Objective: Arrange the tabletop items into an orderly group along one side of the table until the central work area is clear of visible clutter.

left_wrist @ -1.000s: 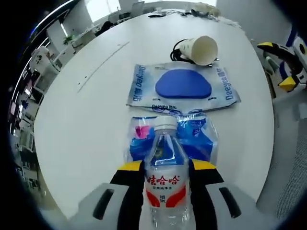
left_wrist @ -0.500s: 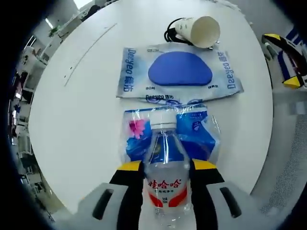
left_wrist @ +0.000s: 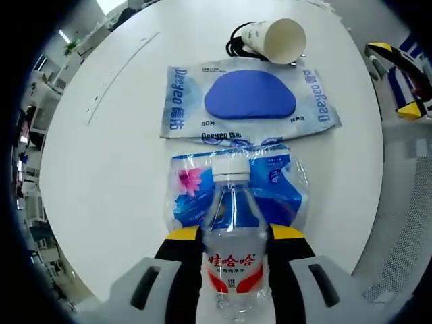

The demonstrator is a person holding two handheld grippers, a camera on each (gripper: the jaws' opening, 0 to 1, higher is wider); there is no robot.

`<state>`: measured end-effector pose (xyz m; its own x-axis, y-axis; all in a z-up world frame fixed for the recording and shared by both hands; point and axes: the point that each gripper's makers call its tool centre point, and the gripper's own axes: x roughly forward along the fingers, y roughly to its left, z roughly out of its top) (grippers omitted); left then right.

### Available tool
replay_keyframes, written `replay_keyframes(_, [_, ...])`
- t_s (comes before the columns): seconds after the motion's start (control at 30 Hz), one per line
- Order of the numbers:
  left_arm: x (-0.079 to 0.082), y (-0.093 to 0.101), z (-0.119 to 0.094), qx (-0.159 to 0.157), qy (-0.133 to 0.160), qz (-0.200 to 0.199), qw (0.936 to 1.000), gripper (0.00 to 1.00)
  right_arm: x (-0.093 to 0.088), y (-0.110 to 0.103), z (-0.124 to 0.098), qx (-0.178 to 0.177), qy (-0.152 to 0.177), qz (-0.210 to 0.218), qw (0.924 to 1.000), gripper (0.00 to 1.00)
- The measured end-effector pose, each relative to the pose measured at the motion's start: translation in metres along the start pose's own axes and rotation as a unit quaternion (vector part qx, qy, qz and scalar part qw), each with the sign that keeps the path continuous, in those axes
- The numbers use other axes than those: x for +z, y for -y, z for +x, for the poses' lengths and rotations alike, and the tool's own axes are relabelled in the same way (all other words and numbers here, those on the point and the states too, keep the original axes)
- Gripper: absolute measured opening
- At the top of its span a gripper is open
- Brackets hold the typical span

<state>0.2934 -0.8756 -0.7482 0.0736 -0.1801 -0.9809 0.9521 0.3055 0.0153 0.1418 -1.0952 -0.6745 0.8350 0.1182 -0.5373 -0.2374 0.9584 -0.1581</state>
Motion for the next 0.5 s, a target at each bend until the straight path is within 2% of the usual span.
replay_keyframes(0.1, [-0.001,0.000,-0.001,0.003,0.007,-0.006,1.0000,0.34,0.000,0.000,0.000,0.000,0.001,-0.003,1.0000,0.71])
replay_keyframes(0.23, [0.002,0.002,-0.005,-0.003,0.040,-0.033,0.9987,0.34,0.001,-0.001,0.000,0.002,0.003,-0.002,1.0000,0.71])
replay_keyframes(0.37, [0.000,-0.002,-0.012,0.005,0.052,-0.043,0.9977,0.34,0.002,-0.003,0.000,0.007,0.004,-0.004,1.0000,0.71])
replay_keyframes(0.5, [0.001,-0.004,-0.023,0.016,0.091,-0.061,0.9938,0.34,0.004,-0.003,0.000,0.008,0.010,-0.004,0.9999,0.71])
